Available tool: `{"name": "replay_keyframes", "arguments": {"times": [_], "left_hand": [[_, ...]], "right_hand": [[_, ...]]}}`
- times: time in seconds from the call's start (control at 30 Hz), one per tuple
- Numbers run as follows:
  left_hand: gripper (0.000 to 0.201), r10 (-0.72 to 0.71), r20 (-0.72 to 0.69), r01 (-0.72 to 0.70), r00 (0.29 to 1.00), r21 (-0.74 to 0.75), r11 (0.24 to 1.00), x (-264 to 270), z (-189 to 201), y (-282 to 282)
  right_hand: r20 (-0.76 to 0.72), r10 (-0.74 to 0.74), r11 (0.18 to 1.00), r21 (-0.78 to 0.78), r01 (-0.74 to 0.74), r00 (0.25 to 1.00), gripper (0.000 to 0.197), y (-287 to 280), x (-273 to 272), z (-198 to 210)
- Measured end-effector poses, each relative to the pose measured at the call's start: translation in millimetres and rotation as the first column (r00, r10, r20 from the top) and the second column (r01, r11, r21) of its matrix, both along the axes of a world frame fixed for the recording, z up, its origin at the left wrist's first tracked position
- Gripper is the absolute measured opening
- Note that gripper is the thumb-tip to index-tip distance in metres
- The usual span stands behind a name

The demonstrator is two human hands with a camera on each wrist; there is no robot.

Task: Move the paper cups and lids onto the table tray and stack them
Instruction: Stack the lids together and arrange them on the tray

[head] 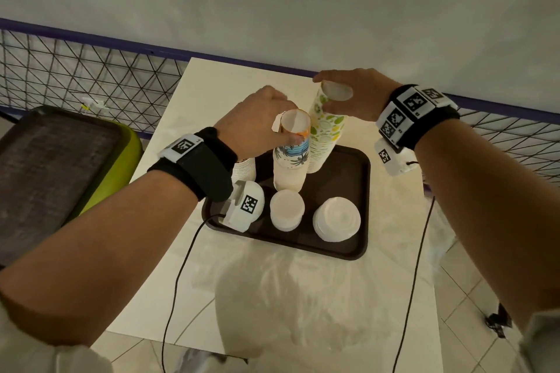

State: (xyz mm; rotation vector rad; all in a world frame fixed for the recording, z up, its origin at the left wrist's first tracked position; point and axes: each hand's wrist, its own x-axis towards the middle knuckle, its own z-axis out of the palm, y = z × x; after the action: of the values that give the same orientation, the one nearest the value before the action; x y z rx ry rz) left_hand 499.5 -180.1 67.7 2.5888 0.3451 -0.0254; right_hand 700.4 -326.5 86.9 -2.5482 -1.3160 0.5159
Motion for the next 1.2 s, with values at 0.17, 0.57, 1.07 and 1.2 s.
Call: {"name": "replay_keyframes", "arguments": {"times": [0.17,0.57,1.07,1.2], "left_hand": [[0.055,0.013,0.036,-0.010,0.999,-0.069,0.998,7,-5,-10],[0.068,0.025,0.057,-0.024,0.998,-0.023,0.999,28,-29,-19],[0.074,0.122,0.152,-0.105,0.981,-0.119,0.987,58,-45,-13],[0.075,0.134,0.149,-0.113,0.980,-0.138,0.984,64,-45,-13]], "right_hand": [[-0.010,-0.104,0.991,0.082,0.104,0.995,0.057,-35,2,-8],[-0.178,-0.284,0.892,0.312,0.327,0.942,0.079,-62,-22,-41],[-0.215,-0.368,0.817,0.390,0.425,0.905,0.083,-87,-34,-51],[-0.220,-0.398,0.793,0.406,0.455,0.890,0.085,-83,-38,-56]]}}
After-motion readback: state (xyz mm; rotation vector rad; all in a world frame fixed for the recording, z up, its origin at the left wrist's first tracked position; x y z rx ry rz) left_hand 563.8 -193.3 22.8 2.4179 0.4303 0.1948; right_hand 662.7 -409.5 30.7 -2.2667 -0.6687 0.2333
